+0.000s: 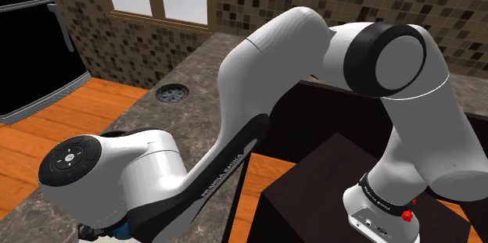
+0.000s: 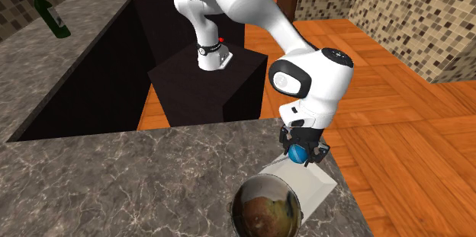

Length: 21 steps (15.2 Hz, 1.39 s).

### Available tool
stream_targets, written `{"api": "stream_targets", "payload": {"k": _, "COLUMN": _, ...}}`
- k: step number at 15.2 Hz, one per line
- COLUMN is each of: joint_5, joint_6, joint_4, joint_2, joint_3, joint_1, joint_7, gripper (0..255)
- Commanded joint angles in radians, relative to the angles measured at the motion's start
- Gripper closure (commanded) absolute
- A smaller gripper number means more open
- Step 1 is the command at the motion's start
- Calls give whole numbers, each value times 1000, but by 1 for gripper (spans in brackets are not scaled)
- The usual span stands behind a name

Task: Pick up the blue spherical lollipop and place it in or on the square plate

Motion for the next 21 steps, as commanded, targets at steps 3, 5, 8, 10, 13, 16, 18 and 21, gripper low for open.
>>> {"api": "stream_targets", "payload": {"k": 3, "joint_5": -19, "joint_6": 16, "joint_4": 40, "joint_2": 54, "joint_3": -19, "joint_1": 20, "joint_7": 7, "gripper": 255}}
{"api": "stream_targets", "payload": {"k": 5, "joint_5": -28, "joint_6": 30, "joint_4": 43, "joint_2": 71, "joint_3": -28, "joint_1": 26, "joint_7": 13, "gripper": 255}}
{"api": "stream_targets", "payload": {"k": 8, "joint_5": -32, "joint_6": 36, "joint_4": 45, "joint_2": 79, "joint_3": -31, "joint_1": 28, "joint_7": 16, "gripper": 255}}
{"api": "stream_targets", "payload": {"k": 10, "joint_5": -32, "joint_6": 36, "joint_4": 45, "joint_2": 79, "joint_3": -31, "joint_1": 28, "joint_7": 16, "gripper": 255}}
{"api": "stream_targets", "payload": {"k": 13, "joint_5": -32, "joint_6": 36, "joint_4": 45, "joint_2": 79, "joint_3": -31, "joint_1": 28, "joint_7": 16, "gripper": 255}}
{"api": "stream_targets", "payload": {"k": 16, "joint_5": -32, "joint_6": 36, "joint_4": 45, "joint_2": 79, "joint_3": -31, "joint_1": 28, "joint_7": 16, "gripper": 0}}
{"api": "stream_targets", "payload": {"k": 18, "joint_5": -32, "joint_6": 36, "joint_4": 45, "joint_2": 79, "joint_3": -31, "joint_1": 28, "joint_7": 16, "gripper": 0}}
{"api": "stream_targets", "payload": {"k": 21, "joint_5": -11, "joint_6": 6, "joint_4": 23, "joint_2": 28, "joint_3": -9, "joint_1": 16, "joint_7": 8, "gripper": 0}}
